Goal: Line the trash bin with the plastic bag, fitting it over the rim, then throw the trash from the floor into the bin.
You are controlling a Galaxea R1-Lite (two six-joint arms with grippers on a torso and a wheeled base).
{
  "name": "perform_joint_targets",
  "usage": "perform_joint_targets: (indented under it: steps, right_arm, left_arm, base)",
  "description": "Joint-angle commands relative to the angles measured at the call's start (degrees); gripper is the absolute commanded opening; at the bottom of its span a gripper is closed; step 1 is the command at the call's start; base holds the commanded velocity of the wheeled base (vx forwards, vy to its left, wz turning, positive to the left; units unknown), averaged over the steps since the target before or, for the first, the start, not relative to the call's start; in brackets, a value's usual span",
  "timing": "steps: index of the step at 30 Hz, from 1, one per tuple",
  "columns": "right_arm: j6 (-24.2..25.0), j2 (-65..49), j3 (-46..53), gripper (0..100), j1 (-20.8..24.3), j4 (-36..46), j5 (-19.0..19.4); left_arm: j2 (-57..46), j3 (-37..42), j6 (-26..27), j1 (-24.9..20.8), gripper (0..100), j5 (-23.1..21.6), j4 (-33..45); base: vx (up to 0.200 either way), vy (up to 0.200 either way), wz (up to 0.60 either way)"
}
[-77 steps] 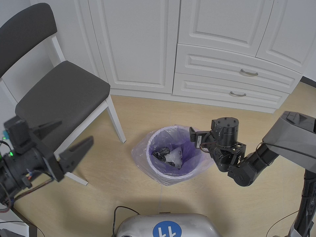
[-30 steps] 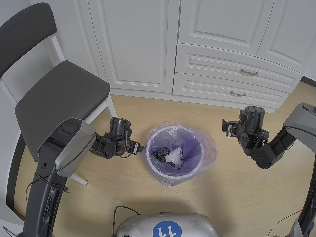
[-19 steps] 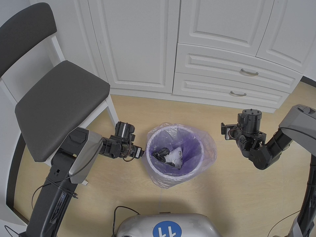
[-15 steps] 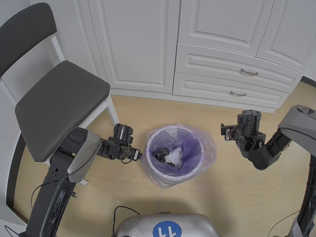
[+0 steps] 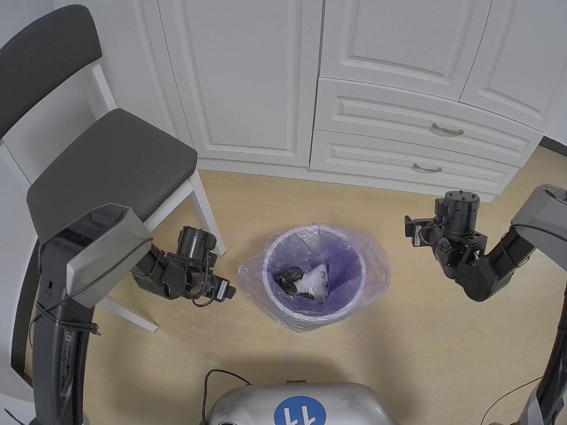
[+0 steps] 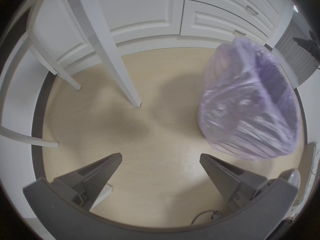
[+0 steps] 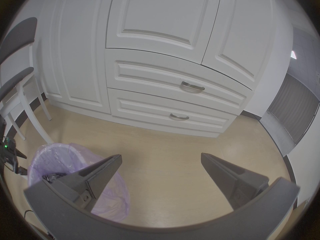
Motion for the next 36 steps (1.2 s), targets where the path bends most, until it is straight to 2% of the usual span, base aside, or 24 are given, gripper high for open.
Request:
perform_joint_targets:
  steps: [1, 4, 8, 14, 16, 20, 21, 23, 31, 36]
  right_arm:
    - [-1.2, -6.4, 3.1, 100, -0.7, -0.1, 0.1]
    - [-1.3, -8.1, 4.4, 100, -0.5, -0.1, 0.6]
    - [-1.3, -9.1, 5.7, 100, -0.1, -0.3, 1.1]
    - [-1.3, -9.6, 6.3, 100, -0.1, -0.3, 1.1]
    - [-1.3, -9.2, 6.1, 100, -0.2, -0.2, 1.2]
    - [-1.3, -8.8, 6.0, 100, -0.6, -0.2, 1.2]
    - [-1.3, -8.7, 5.7, 100, -0.9, -0.2, 2.7]
    - [-1.3, -8.2, 5.4, 100, -1.4, -0.2, 3.7]
    - [-1.3, -5.0, 2.7, 100, -3.0, -0.1, 3.9]
    - [-1.3, -3.6, 2.3, 100, -3.4, -0.1, 4.0]
  left_arm:
    - [-18.7, 17.0, 1.5, -2.5, 100, 1.5, -6.8]
    - [-24.1, 21.9, 1.5, -4.5, 100, 1.5, -8.5]
    - [-24.7, 24.3, 1.4, -5.6, 100, 1.6, -10.2]
    - [-16.4, 23.6, 1.0, -5.7, 100, 2.3, -16.3]
    - [-11.0, 21.6, 1.0, -5.5, 100, 2.3, -21.4]
    - [-6.8, 18.2, 1.4, -5.3, 100, 2.2, -22.7]
    - [-3.1, 13.4, 1.5, -5.2, 100, 1.8, -21.9]
    - [-0.7, 9.1, 1.5, -5.1, 100, 1.6, -20.2]
    - [12.0, -13.9, 1.5, -4.7, 100, 0.1, -10.3]
    - [16.8, -24.1, 1.5, -4.4, 100, 0.1, -2.4]
  base:
    - [0.0, 0.0, 0.0]
    - [0.0, 0.0, 0.0]
    - [0.0, 0.0, 0.0]
    - [0.0, 0.0, 0.0]
    - [0.0, 0.0, 0.0]
    - [0.0, 0.0, 0.0]
    - [0.0, 0.0, 0.0]
    - [0.0, 0.0, 0.0]
    - [0.0, 0.0, 0.0]
    - [0.0, 0.0, 0.0]
